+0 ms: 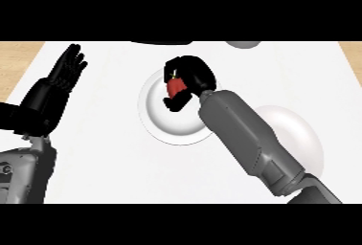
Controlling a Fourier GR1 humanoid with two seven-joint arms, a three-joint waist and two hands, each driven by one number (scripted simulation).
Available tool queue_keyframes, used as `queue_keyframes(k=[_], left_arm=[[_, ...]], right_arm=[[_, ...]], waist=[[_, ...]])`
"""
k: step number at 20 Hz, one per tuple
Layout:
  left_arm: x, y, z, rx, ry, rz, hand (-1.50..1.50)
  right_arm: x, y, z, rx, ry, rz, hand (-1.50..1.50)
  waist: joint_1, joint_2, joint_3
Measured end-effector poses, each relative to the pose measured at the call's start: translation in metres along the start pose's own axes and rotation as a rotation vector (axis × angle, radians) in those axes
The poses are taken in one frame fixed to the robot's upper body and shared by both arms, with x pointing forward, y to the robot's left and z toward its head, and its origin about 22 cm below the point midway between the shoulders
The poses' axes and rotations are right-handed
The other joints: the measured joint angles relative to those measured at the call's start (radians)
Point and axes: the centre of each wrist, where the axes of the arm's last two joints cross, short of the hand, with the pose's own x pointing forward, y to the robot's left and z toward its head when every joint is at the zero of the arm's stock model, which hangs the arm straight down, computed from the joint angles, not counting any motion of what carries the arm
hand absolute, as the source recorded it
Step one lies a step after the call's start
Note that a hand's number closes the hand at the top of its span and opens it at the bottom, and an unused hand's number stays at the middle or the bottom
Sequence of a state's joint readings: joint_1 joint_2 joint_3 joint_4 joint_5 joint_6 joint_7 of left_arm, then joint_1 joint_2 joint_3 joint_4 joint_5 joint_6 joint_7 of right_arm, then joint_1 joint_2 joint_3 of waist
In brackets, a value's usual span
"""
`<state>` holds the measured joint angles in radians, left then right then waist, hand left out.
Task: Pick the bell pepper from the plate and place it in the plate
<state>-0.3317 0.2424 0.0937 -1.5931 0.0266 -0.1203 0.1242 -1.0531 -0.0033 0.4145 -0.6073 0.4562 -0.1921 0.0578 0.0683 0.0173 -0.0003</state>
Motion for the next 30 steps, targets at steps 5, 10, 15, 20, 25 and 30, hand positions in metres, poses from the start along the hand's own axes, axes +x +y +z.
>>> queue_keyframes(k=[5, 10, 15, 20, 25, 30], left_arm=[[0.0, -0.01, -0.005, -0.014, -0.004, 0.005, 0.0], [0.004, -0.017, -0.011, -0.04, -0.013, 0.008, 0.0], [0.001, -0.016, -0.009, -0.026, -0.01, 0.004, 0.0], [-0.003, -0.008, -0.003, -0.005, 0.004, 0.008, 0.0], [-0.001, 0.001, -0.001, 0.022, 0.02, 0.002, 0.0], [-0.005, 0.006, 0.003, 0.037, 0.019, -0.002, 0.0]], right_arm=[[-0.01, 0.01, 0.0, 0.026, 0.041, -0.077, -1.5], [-0.014, 0.013, 0.001, -0.002, 0.013, -0.206, -1.5], [-0.012, 0.009, 0.001, -0.107, -0.017, -0.366, -1.5], [-0.013, -0.002, -0.004, -0.15, -0.03, -0.531, -1.5], [-0.039, -0.019, -0.005, -0.198, -0.017, -0.633, -1.5], [-0.084, -0.043, 0.006, -0.242, -0.012, -0.697, -1.5]], waist=[[0.019, 0.005, 0.0], [0.038, 0.01, 0.001], [0.032, 0.007, 0.001], [0.008, 0.001, 0.001], [-0.024, -0.004, 0.001], [-0.037, -0.006, 0.001]])
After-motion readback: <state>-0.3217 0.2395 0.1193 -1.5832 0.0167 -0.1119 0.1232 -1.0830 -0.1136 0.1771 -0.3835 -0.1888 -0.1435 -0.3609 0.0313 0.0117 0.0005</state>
